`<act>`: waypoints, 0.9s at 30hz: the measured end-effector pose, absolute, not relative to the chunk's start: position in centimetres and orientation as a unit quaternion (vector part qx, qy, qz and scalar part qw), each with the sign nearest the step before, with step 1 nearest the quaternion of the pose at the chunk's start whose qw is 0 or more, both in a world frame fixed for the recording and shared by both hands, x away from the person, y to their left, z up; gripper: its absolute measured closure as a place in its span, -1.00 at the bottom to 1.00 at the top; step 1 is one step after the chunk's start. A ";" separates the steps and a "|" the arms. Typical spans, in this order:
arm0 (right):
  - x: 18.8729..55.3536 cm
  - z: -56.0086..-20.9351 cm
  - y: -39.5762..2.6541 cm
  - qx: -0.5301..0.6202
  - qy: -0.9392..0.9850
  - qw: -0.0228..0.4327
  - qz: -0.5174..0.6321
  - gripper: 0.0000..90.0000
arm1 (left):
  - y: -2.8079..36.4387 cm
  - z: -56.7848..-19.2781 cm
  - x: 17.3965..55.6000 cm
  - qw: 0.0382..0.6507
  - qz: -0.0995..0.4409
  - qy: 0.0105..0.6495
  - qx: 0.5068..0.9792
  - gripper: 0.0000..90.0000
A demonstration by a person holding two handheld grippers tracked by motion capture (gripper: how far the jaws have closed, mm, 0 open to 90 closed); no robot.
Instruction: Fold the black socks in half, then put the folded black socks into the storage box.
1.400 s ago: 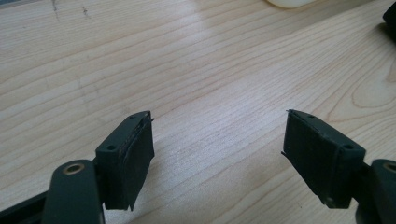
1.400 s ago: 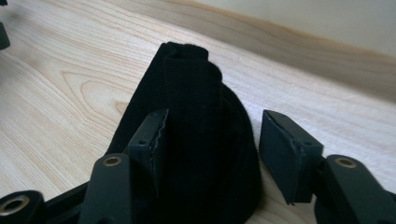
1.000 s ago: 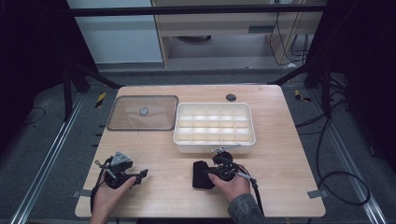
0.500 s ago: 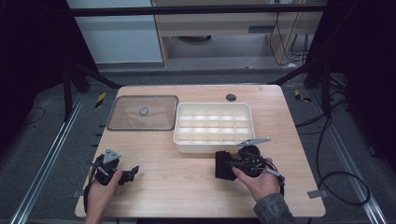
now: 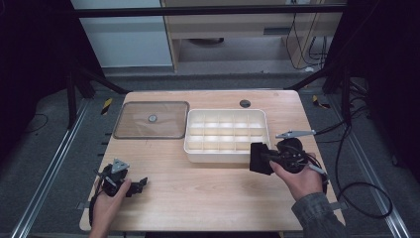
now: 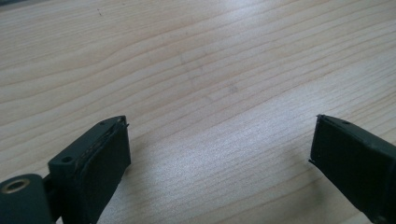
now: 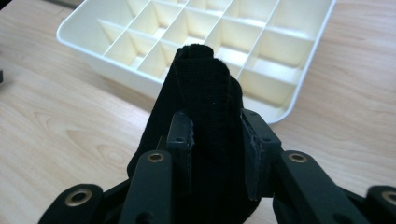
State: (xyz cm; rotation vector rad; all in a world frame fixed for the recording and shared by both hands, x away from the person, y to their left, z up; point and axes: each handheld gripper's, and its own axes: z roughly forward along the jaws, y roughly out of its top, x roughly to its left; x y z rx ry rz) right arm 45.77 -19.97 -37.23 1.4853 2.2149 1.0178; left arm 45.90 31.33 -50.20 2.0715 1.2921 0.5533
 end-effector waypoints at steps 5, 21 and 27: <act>46.7 -36.2 -20.5 0.515 0.764 0.154 0.356 0.51 | 31.7 -50.5 46.1 0.315 0.208 0.494 0.783 -0.90; 49.0 -33.8 -22.1 0.524 0.751 0.185 0.357 0.51 | 31.6 -50.8 46.0 0.318 0.218 0.494 0.779 -0.98; 50.8 -33.1 -22.7 0.532 0.749 0.190 0.346 0.51 | 31.5 -50.8 46.2 0.320 0.215 0.495 0.779 -1.00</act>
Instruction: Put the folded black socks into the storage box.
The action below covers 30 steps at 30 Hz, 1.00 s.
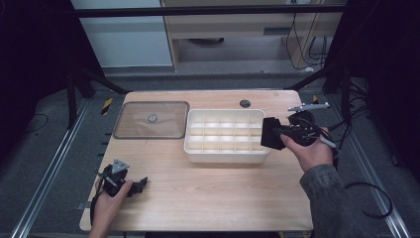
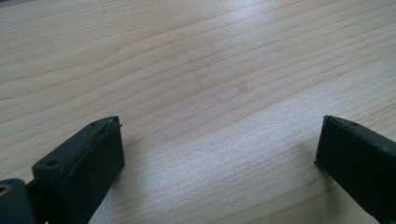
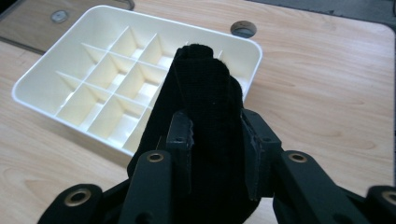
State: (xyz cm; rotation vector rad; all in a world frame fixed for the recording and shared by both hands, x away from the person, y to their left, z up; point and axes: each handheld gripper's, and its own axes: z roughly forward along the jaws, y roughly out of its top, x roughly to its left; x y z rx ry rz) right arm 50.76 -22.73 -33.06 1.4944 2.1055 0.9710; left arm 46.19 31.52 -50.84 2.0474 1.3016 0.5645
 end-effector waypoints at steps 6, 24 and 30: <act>52.3 -33.1 -22.1 0.527 0.753 0.194 0.343 0.51 | 31.5 -50.8 46.3 0.321 0.215 0.496 0.778 -1.00; 54.6 -33.9 -20.4 0.516 0.768 0.211 0.315 0.51 | 31.5 -50.8 46.2 0.318 0.216 0.497 0.778 -1.00; 55.0 -33.9 -20.7 0.515 0.771 0.214 0.308 0.51 | 31.5 -50.8 46.2 0.317 0.217 0.499 0.777 -1.00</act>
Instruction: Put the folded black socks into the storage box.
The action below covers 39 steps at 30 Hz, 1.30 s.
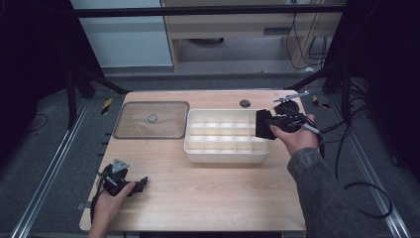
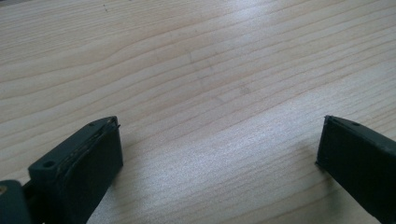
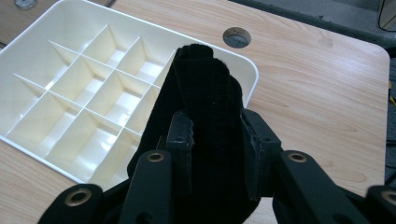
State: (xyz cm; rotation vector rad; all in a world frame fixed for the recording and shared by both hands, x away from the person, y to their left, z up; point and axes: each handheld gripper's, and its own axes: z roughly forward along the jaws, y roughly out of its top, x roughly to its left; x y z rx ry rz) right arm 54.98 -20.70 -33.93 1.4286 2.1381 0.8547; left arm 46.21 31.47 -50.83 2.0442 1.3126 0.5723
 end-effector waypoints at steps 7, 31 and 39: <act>55.1 -34.2 -20.2 0.509 0.776 0.215 0.304 0.51 | 31.4 -50.8 46.2 0.317 0.218 0.501 0.775 -1.00; 54.9 -35.3 -18.7 0.500 0.786 0.215 0.294 0.51 | 31.4 -50.8 46.3 0.315 0.218 0.504 0.774 -1.00; 55.1 -36.5 -18.6 0.503 0.791 0.219 0.270 0.51 | 31.3 -50.8 46.2 0.315 0.219 0.504 0.774 -1.00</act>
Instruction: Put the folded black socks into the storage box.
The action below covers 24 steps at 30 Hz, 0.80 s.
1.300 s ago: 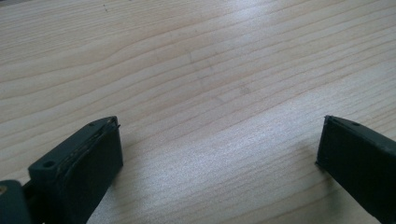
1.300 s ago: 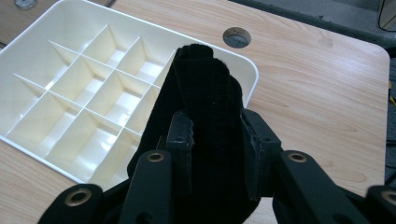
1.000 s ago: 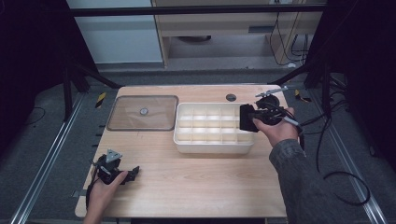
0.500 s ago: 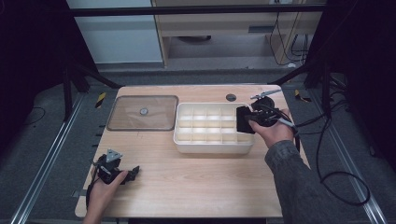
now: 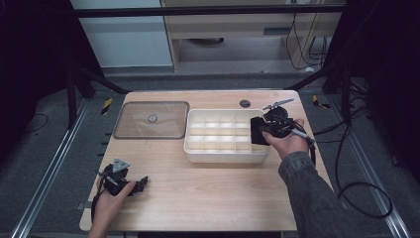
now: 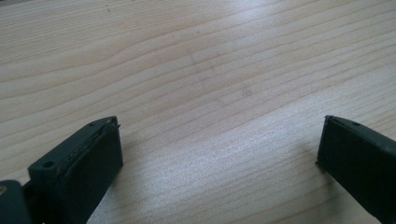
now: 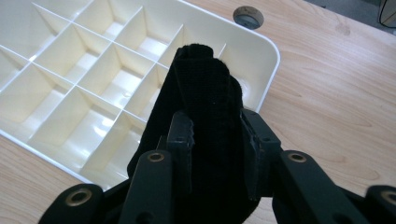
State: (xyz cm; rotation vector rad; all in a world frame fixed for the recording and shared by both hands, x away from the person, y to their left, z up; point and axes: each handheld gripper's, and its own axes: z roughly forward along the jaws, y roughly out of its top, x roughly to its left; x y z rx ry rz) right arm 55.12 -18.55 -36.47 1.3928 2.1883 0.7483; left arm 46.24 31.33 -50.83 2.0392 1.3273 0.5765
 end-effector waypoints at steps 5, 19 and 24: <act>55.2 -37.1 -18.5 0.504 0.794 0.221 0.257 0.51 | 31.3 -50.8 46.2 0.315 0.219 0.504 0.774 -1.00; 55.9 -39.0 -17.9 0.507 0.803 0.216 0.226 0.51 | 31.3 -50.8 46.2 0.316 0.219 0.504 0.773 -1.00; 55.9 -39.5 -17.7 0.507 0.805 0.215 0.221 0.51 | 31.3 -50.8 46.2 0.316 0.219 0.503 0.774 -1.00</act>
